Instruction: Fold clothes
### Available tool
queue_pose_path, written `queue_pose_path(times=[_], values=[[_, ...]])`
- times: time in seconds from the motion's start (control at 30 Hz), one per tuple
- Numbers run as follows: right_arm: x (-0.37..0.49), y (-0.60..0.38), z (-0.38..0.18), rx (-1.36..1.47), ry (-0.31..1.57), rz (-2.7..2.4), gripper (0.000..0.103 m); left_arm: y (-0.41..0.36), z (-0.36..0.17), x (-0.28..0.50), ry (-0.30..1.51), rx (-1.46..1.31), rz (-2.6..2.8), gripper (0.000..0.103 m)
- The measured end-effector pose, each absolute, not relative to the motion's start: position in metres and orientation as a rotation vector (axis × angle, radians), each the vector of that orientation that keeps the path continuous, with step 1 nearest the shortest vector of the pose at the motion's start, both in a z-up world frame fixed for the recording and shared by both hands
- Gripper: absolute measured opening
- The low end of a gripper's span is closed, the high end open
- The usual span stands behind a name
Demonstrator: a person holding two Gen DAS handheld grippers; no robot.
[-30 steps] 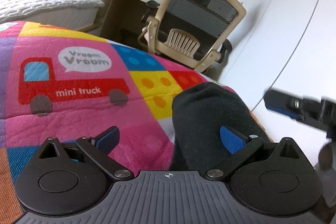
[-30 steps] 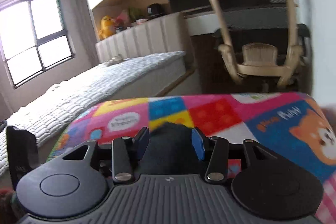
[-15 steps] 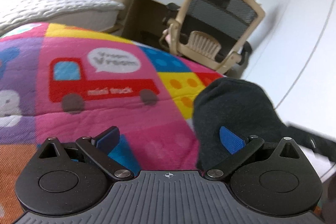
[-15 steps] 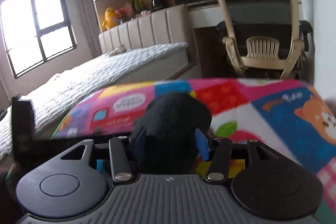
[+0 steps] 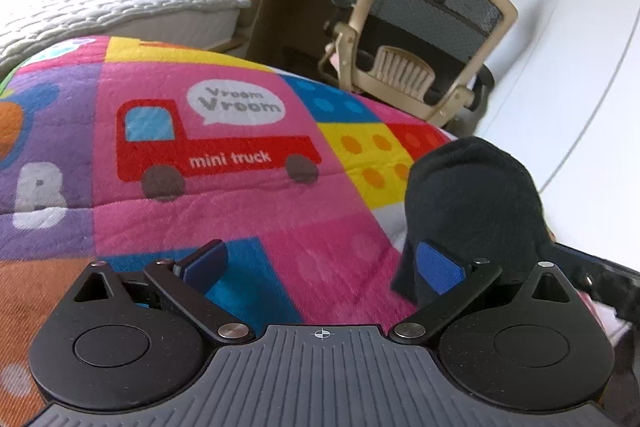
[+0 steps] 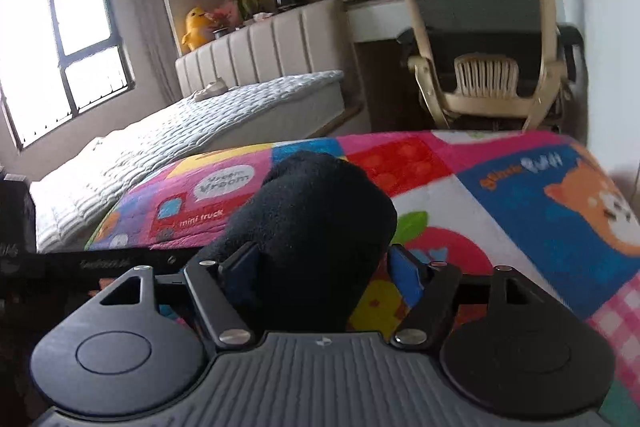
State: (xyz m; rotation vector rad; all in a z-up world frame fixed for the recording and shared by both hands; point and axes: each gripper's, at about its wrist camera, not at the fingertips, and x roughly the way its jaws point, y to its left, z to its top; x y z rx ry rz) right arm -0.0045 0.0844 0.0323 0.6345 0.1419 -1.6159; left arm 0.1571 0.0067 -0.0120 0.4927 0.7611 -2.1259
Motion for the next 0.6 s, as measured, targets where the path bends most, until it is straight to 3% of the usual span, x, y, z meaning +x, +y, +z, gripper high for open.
queue_pose_path(times=[0.2,0.6], values=[[-0.005,0.070,0.036,0.576,0.194,-1.643,0.070,0.007,-0.012,0.165,0.835,0.492,-2.161,0.103],[-0.025,0.028,0.037,0.802,0.122,-1.552,0.070,0.021,0.000,0.149,0.719,0.548,-2.163,0.102]])
